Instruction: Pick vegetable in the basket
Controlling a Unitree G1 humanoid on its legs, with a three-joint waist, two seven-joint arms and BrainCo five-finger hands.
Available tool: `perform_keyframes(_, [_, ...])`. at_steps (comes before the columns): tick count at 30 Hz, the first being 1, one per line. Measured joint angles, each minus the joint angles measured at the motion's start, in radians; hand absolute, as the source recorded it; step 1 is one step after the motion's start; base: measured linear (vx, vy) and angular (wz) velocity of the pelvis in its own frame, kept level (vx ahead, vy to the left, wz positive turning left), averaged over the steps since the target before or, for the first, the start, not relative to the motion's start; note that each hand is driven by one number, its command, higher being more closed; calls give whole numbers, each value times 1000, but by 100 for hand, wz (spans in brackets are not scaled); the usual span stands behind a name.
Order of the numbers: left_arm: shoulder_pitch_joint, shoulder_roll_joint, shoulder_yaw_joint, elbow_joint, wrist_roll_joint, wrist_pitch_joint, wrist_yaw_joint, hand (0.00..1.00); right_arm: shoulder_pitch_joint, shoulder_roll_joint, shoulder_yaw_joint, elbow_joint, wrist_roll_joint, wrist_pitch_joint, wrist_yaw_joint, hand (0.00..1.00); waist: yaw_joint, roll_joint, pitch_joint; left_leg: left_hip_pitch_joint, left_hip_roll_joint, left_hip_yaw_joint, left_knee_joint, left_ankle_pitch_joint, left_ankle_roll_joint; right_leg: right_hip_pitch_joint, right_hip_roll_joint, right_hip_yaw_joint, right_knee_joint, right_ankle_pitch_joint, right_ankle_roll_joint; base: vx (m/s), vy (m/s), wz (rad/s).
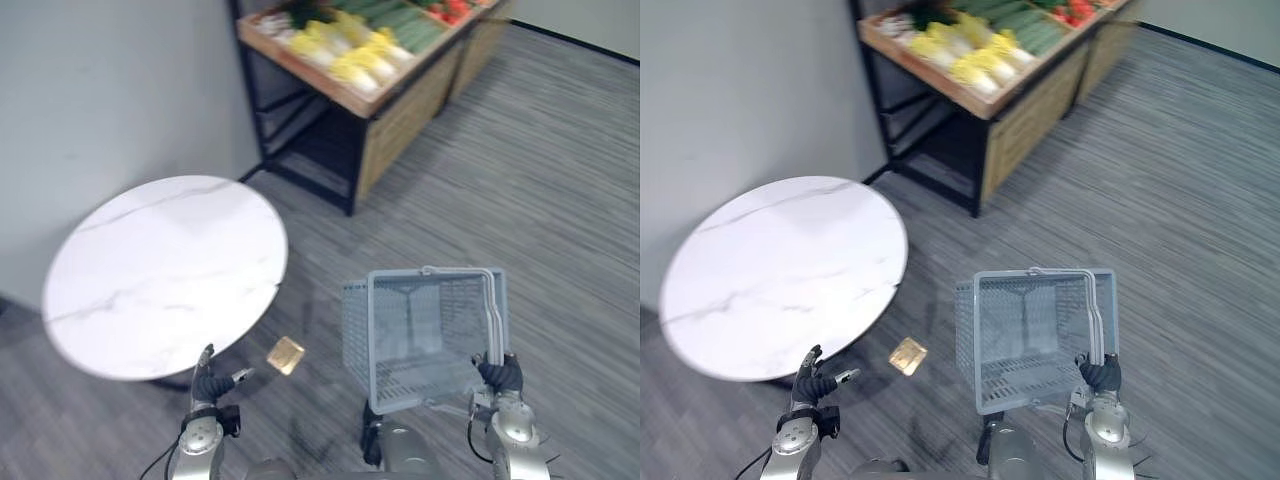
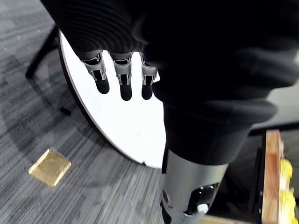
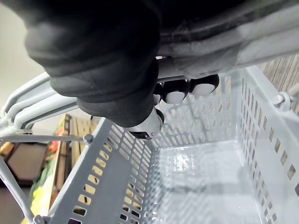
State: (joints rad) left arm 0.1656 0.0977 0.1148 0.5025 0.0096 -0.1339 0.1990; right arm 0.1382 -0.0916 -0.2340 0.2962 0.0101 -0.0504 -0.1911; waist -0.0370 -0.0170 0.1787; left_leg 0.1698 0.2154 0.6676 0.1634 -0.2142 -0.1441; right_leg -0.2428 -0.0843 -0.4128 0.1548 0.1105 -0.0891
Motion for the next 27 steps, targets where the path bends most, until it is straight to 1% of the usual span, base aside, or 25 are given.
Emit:
perform_keyframes(2, [-13, -7, -16, 10, 0, 0, -2, 0, 0, -7, 2, 0, -2, 0, 0, 100, -19, 23, 1, 16, 16, 10, 4, 8, -10, -4, 23, 35, 16, -18, 12, 236, -132, -84])
perform_keyframes(3, [-39, -8, -28, 19, 0, 0, -3, 0, 6, -7, 0, 0, -2, 1, 0, 100, -36, 26, 4, 17, 38, 12, 53, 9, -9, -7, 33, 39, 59, -56, 17, 212, -88, -37])
perform_keyframes(4, [-51, -9, -33, 23, -1, 0, -3, 0, 9, -7, 1, 0, -1, 1, 0, 100, -41, 26, 3, 18, 56, 9, 104, 9, -9, -3, 35, 48, 77, -75, 17, 233, -84, -38])
perform_keyframes(5, [-63, -12, -41, 23, -1, 0, -3, 0, 15, -8, 3, 0, -1, 2, 1, 100, -40, 27, 5, 4, 106, -2, 243, 17, 5, 25, 49, 67, 91, -104, 9, 204, -71, -47])
perform_keyframes(6, [-67, -13, -46, 25, -1, 0, -4, 0, 22, -8, 5, 0, -1, 2, 1, 100, -37, 32, 8, -24, 158, -29, 383, 45, 58, 62, 70, 86, 84, -118, 3, 408, -132, -94])
perform_keyframes(7, [-50, -13, -43, 28, -4, -2, -2, 0, 30, -12, 17, -2, 8, 3, -1, 100, -24, 44, 14, -103, 236, -136, 663, 187, 237, 140, 104, 148, 66, -160, -25, 412, -51, -135])
perform_keyframes(8, [-25, -19, -46, 33, -9, -2, -2, 0, 21, -28, 37, -15, 15, 3, -5, 100, -3, 58, 20, -204, 208, -272, 815, 102, 171, 168, 126, 213, 70, -192, -39, 486, 21, -141])
perform_keyframes(9, [-23, -19, -46, 36, -11, -1, -2, 0, 13, -31, 41, -17, 20, 3, -6, 100, 1, 61, 25, -248, 177, -312, 840, 68, 168, 181, 127, 238, 70, -203, -48, 370, 131, -137])
perform_keyframes(10, [0, -14, -46, 40, -19, 0, -2, 0, -4, -32, 54, -17, 24, 2, -5, 100, 17, 50, 36, -316, 99, -371, 826, 5, 173, 205, 116, 292, 76, -223, -52, 388, 123, -129])
perform_keyframes(11, [25, -14, -47, 39, -20, 0, -2, 0, -16, -34, 68, -21, 28, 2, -3, 100, 37, 38, 43, -374, 34, -395, 754, -25, 166, 231, 102, 345, 75, -241, -39, 329, 110, -137])
perform_keyframes(13, [55, -17, -49, 36, -22, 0, -2, 0, -26, -40, 83, -28, 28, 2, -2, 100, 56, 45, 48, -442, -33, -439, 596, -21, 152, 267, 91, 396, 68, -264, -23, 278, 138, -92])
perform_keyframes(14, [66, -17, -48, 34, -28, 0, -2, 0, -37, -49, 96, -28, 28, 2, -2, 100, 63, 50, 49, -480, -83, -480, 420, 10, 103, 280, 81, 425, 68, -288, -6, 357, 241, -88])
perform_keyframes(15, [78, -20, -46, 14, -38, 0, -1, 0, -51, -64, 112, -27, 28, 1, -3, 100, 84, 66, 46, -492, -102, -518, 215, 55, 31, 291, 84, 470, 65, -309, 19, 370, 268, -99])
perform_keyframes(16, [86, -24, -43, 0, -38, -1, 1, 0, -58, -77, 118, -25, 28, 2, -3, 100, 95, 86, 42, -494, -98, -531, 142, 63, 13, 301, 99, 496, 59, -320, 29, 446, 329, -114])
perform_keyframes(17, [95, -25, -41, -9, -38, -2, 4, 0, -71, -82, 134, -6, 28, 2, -3, 100, 118, 108, 36, -492, -83, -536, 152, 138, 22, 327, 116, 532, 46, -331, 46, 544, 375, -105])
perform_keyframes(18, [101, -22, -30, -15, -38, -2, 6, 0, -75, -66, 148, 17, 28, 14, -1, 100, 133, 66, 16, -496, -128, -524, 185, 140, 56, 341, 72, 566, 30, -354, 58, 713, 445, -79])
perform_keyframes(19, [103, -19, -15, -29, -38, -3, 3, 0, -67, -65, 158, 17, 27, 14, 3, 100, 131, 21, -8, -505, -175, -518, 202, 115, 105, 336, 16, 579, 56, -389, 104, 611, 345, -38])
perform_keyframes(20, [102, -21, -12, -31, -38, -3, 3, 0, -65, -64, 157, 18, 26, 15, 5, 100, 130, 1, -17, -503, -200, -501, 205, 102, 127, 315, -9, 583, 109, -413, 138, 593, 286, -17])
perform_keyframes(21, [95, -27, -12, -31, -38, -2, 3, 0, -67, -65, 156, 28, 21, 15, 17, 100, 129, -18, -20, -477, -233, -474, 204, 71, 174, 249, -31, 597, 291, -437, 203, 553, 239, -11])
perform_keyframes(22, [96, -33, -15, -31, -38, -1, 1, 0, -67, -59, 156, 46, 14, 17, 22, 100, 111, -20, -19, -423, -261, -470, 199, 46, 209, 192, -31, 613, 510, -393, 336, 638, 272, -2])
perform_keyframes(23, [98, -31, -16, -31, -38, -1, 1, 0, -68, -48, 158, 60, 9, 18, 22, 100, 104, -20, -16, -369, -274, -471, 192, 22, 222, 154, -30, 614, 648, -336, 368, 647, 241, 0])
perform_keyframes(24, [95, -20, -25, -31, -38, 0, 5, 0, -67, -35, 166, 82, 5, 19, 22, 100, 101, -20, -12, -283, -283, -471, 177, -6, 237, 106, -39, 578, 835, -324, 359, 434, 155, -9])
perform_keyframes(25, [95, -17, -30, -31, -38, 0, 6, 0, -67, -34, 172, 87, 5, 23, 21, 100, 100, -15, -9, -236, -283, -471, 165, -20, 246, 87, -47, 539, 892, -332, 326, 542, 138, -18])
perform_keyframes(26, [91, -14, -36, -33, -38, 0, 13, 0, -68, -34, 183, 92, 4, 24, 22, 100, 96, -8, -9, -158, -283, -473, 125, -36, 255, 43, -75, 441, 930, -364, 224, 417, 87, -13])
perform_keyframes(27, [85, -13, -35, -36, -39, 0, 20, 0, -74, -34, 190, 91, 0, 24, 22, 100, 95, -5, -7, -125, -283, -474, 99, -40, 261, 12, -82, 399, 922, -381, 187, 728, 111, -7])
